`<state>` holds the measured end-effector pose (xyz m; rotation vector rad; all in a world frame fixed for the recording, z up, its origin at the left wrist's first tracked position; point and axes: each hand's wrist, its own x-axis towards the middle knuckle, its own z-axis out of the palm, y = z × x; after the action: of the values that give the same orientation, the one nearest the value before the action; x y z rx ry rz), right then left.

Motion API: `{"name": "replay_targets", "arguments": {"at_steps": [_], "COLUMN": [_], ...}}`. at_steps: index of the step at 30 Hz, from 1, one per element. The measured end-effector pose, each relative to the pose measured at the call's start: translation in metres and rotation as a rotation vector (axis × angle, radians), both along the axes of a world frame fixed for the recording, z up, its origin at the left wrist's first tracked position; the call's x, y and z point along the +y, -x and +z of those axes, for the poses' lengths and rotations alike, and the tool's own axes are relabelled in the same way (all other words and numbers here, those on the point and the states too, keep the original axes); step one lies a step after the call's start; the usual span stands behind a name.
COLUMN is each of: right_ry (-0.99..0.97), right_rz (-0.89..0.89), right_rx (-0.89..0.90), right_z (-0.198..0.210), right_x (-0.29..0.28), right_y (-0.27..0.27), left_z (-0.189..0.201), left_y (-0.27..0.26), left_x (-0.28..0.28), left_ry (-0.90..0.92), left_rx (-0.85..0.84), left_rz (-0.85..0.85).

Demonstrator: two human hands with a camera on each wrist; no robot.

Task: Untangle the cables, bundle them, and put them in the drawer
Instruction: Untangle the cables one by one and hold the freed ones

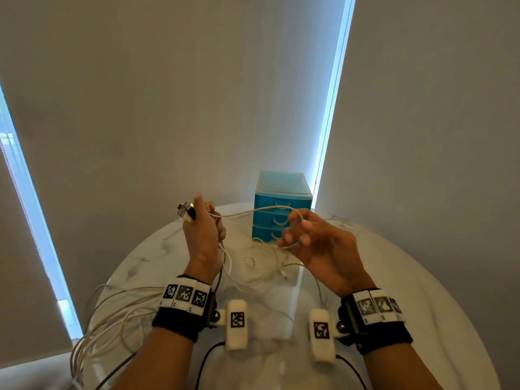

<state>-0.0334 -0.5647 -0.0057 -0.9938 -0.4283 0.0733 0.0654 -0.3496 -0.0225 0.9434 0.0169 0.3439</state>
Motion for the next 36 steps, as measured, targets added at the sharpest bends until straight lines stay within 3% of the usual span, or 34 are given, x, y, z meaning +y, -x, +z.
{"name": "replay_targets", "arguments": {"at_steps": [2, 3, 6, 8, 12, 15, 17, 20, 23, 25, 27, 30, 32, 34, 36], "right_ry": [-0.036, 0.05, 0.566, 0.84, 1.184, 1.3, 1.06, 0.412, -0.141, -0.368, -0.395, -0.168, -0.122, -0.1, 0.142], "right_rz": [-0.132, -0.261, -0.756, -0.983, -1.269, -1.222, -0.975, -0.565, -0.418, -0.389, -0.535, -1.034, -1.24, -1.212, -1.015], "right_rx": [-0.021, -0.036, -0.093, -0.095, 0.068, 0.217, 0.284, 0.254, 0.126, 0.075, 0.055, 0.138, 0.117, -0.025, -0.161], "right_z": [0.008, 0.012, 0.016, 0.015, 0.02, 0.028, 0.035, 0.056, 0.089, 0.11, 0.13, 0.152, 0.16, 0.162, 0.161], "right_x": [-0.012, -0.015, -0.02, -0.024, -0.036, -0.051, -0.059, -0.06, -0.053, -0.048, -0.043, -0.035, -0.02, 0.012, 0.058], "right_y": [-0.001, -0.001, -0.016, -0.03, -0.053, -0.06, -0.061, -0.052, -0.041, -0.039, -0.039, -0.055, -0.071, -0.09, -0.104], "left_z": [0.001, 0.001, 0.0, 0.0, 0.002, 0.002, 0.002, 0.007, 0.015, 0.019, 0.024, 0.039, 0.059, 0.084, 0.107], "left_y": [0.001, 0.001, -0.001, -0.002, -0.002, -0.006, -0.008, -0.005, 0.002, 0.005, 0.005, 0.012, 0.027, 0.044, 0.061], "left_x": [0.002, 0.002, 0.005, 0.006, 0.006, 0.014, 0.02, 0.022, 0.02, 0.023, 0.03, 0.05, 0.062, 0.072, 0.081], "left_ry": [0.012, 0.023, 0.097, 0.146, 0.198, 0.328, 0.464, 0.65, 0.665, 0.609, 0.528, 0.387, 0.294, 0.189, 0.101], "left_rx": [0.002, 0.006, 0.027, 0.023, 0.005, 0.001, -0.004, -0.058, -0.158, -0.215, -0.232, -0.225, -0.24, -0.265, -0.294], "left_rz": [0.013, 0.017, 0.007, -0.025, -0.04, -0.067, -0.14, -0.299, -0.507, -0.614, -0.64, -0.594, -0.537, -0.457, -0.371]}}
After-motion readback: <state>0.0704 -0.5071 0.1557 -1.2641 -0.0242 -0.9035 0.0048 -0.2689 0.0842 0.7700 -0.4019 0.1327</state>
